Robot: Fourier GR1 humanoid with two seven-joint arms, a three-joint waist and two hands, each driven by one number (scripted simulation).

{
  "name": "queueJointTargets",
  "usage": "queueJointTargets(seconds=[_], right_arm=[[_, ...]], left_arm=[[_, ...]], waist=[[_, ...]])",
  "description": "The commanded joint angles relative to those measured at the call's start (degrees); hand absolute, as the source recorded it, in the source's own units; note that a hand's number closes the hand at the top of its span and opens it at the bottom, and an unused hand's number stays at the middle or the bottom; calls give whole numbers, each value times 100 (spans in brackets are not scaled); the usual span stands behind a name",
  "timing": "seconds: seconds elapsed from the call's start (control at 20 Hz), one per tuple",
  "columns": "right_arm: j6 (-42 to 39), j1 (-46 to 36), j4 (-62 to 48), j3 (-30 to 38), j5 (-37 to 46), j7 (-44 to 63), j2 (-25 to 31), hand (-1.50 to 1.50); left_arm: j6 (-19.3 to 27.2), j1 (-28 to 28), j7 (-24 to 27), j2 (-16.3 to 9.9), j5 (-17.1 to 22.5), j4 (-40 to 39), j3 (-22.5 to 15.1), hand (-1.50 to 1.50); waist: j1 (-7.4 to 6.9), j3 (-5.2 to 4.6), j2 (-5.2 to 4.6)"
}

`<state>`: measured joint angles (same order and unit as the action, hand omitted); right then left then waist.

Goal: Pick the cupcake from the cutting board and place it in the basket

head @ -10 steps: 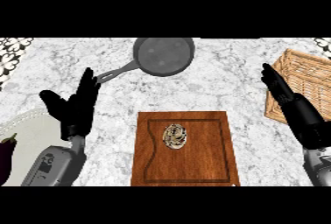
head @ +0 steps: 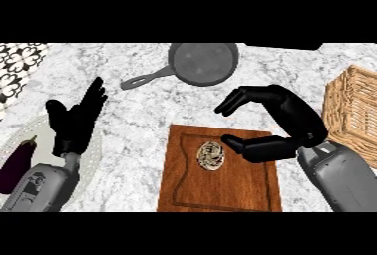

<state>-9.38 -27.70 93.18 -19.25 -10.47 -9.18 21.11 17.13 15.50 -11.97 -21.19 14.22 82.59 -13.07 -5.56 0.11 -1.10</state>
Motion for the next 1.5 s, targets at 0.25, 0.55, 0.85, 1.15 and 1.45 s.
queueJointTargets(seconds=[0.25,0.55,0.85,1.15,1.45], right_arm=[[1451,-585,-458,-1996,2286,-165,-2059,-150],[815,-1844,-32,-1859,2115,2862,-1964,-150],[-147,-3090,-327,-1627,3038,4377,-751,-150],[-1840,-4077,-332,-657,1826,5663,-514,-150],[-3358,-3840,-226,-37,261,6048,95,-150]], left_arm=[[-734,-180,109,-642,376,-415,685,0],[-859,-322,172,-604,397,-485,731,0],[-920,-486,210,-720,407,-442,805,0],[-954,-475,424,-549,333,-599,826,0],[-999,-550,304,-582,371,-388,927,0]], waist=[[455,-17,114],[598,-28,167],[662,-41,239],[600,-23,142],[625,-12,147]])
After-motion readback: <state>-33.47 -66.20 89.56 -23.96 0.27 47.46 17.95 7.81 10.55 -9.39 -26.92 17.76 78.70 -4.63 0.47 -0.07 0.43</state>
